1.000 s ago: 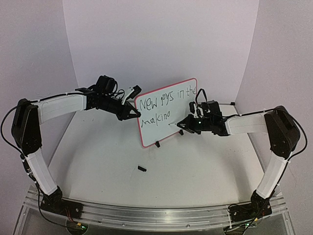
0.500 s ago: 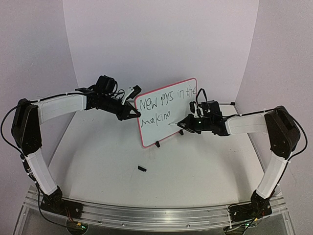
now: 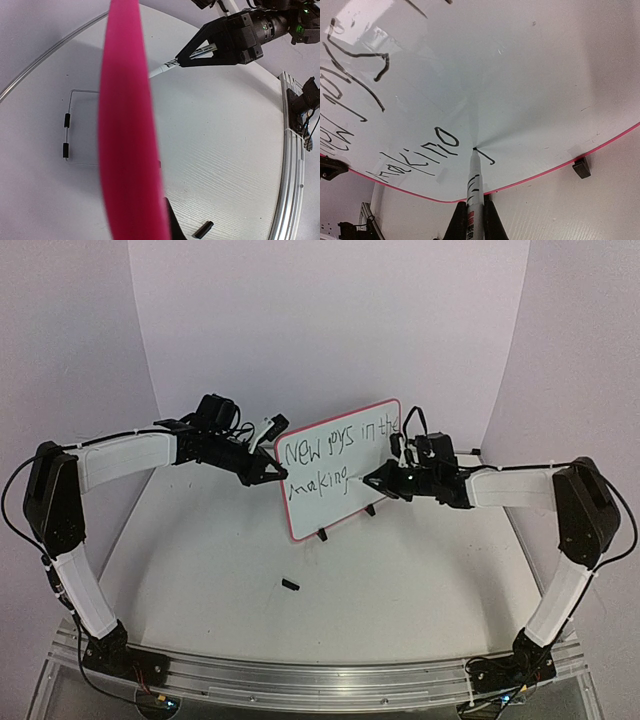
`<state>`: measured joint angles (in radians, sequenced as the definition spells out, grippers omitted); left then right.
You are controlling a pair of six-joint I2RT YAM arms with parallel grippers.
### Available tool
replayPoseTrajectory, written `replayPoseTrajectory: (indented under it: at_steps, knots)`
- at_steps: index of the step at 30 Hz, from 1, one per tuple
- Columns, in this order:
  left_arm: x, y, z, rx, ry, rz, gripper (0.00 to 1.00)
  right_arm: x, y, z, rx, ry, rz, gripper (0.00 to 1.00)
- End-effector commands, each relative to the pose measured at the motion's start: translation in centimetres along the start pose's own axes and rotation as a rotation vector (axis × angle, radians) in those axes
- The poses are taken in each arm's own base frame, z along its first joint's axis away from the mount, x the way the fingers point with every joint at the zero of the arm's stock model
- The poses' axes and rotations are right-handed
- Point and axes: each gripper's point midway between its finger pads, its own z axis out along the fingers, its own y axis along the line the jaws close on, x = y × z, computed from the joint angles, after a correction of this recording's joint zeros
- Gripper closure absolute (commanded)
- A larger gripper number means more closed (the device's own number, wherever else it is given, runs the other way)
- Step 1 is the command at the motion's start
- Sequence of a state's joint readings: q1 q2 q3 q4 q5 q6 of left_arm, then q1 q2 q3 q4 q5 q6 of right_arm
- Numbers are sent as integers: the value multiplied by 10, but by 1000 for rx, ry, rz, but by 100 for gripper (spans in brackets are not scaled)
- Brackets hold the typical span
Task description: Write a sentence on the whiteboard
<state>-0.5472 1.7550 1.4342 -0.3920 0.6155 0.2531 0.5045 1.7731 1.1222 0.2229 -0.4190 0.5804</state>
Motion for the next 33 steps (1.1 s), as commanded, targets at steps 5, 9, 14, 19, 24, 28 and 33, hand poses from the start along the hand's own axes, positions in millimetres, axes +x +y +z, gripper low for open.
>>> replayPoseTrajectory:
  at_steps: [5, 9, 14, 19, 24, 28, 33]
  knots:
    - [35, -29, 12, 113, 130, -70, 100, -56, 40, -25, -65, -157, -74, 100]
    - [35, -30, 12, 115, 129, -69, 100, -58, 44, -28, -73, -165, -80, 100]
    - [35, -30, 12, 115, 128, -69, 100, -59, 52, -36, -98, -166, -90, 100]
    - [35, -30, 12, 116, 128, -70, 100, -57, 59, -45, -119, -168, -104, 100]
    - [35, -30, 12, 117, 127, -70, 100, -46, 50, -48, -98, -156, -97, 100]
    - [34, -30, 12, 117, 127, -70, 100, -34, 33, -41, -55, -133, -81, 100]
    - [36, -29, 13, 113, 130, -71, 100, -27, 15, -34, 4, -128, -54, 100]
